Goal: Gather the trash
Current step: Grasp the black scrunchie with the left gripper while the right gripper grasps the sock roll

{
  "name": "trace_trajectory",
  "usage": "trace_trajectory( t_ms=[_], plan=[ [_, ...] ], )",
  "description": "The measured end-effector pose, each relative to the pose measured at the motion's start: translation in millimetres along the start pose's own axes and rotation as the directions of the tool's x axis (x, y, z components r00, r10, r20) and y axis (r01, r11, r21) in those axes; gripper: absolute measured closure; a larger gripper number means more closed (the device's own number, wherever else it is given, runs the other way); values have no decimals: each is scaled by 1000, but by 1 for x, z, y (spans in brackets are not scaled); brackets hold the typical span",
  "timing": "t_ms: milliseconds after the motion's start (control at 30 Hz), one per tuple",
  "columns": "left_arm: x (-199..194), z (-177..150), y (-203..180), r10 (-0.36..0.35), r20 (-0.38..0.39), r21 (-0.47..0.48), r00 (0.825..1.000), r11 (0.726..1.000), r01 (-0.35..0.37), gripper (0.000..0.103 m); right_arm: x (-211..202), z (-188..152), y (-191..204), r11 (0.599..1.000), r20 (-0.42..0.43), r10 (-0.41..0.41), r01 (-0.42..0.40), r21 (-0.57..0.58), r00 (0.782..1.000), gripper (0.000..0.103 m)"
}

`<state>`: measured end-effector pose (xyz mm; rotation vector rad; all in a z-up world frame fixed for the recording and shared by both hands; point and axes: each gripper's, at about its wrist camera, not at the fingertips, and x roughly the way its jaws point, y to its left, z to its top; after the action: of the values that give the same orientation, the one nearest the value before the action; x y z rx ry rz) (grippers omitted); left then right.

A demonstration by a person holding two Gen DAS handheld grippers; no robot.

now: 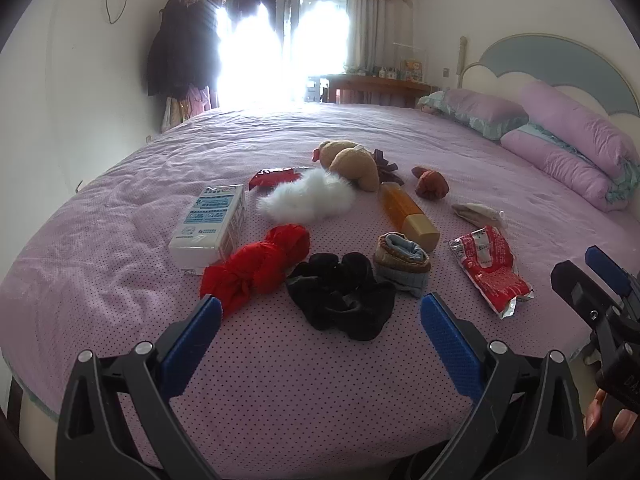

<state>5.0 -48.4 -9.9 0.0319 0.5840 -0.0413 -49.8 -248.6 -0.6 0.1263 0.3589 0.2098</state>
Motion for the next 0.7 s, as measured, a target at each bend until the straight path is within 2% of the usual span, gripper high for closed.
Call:
trace_trajectory(
  t_ms=[200, 333, 400, 467, 533, 600, 667, 700],
  plan=[
    [16, -4, -13, 15, -28, -5, 1000, 1000, -15, 4, -4, 0, -12, 999, 6, 12, -13, 45, 1000, 8],
    [33, -6, -22, 84, 4, 12, 996, 996, -84, 4, -4, 0, -20, 999, 20, 7, -8, 53, 1000, 8],
    [45, -7, -26, 120, -22, 27, 993, 992, -120, 5, -4, 0, -23, 999, 23, 1, -2, 47, 1000, 8],
    [55, -8, -26, 128, -53, 23, 990, 992, -127, 11, -3, 1, -24, 999, 8, 1, -1, 48, 1000, 8],
    [63, -9, -25, 99, -80, 0, 992, 995, -100, 24, -1, 0, -24, 999, 3, 3, -3, 47, 1000, 8],
    [69, -11, -24, 96, -91, -13, 991, 995, -97, 32, 2, 0, -23, 999, -6, 6, -6, 41, 1000, 8],
    [69, -12, -24, 103, -79, -12, 992, 995, -104, 45, 4, 0, -21, 999, -13, 10, -10, 40, 1000, 8],
    [68, -12, -22, 97, -80, -20, 992, 995, -99, 59, 6, 0, -20, 999, -24, 13, -12, 40, 1000, 8]
  ],
)
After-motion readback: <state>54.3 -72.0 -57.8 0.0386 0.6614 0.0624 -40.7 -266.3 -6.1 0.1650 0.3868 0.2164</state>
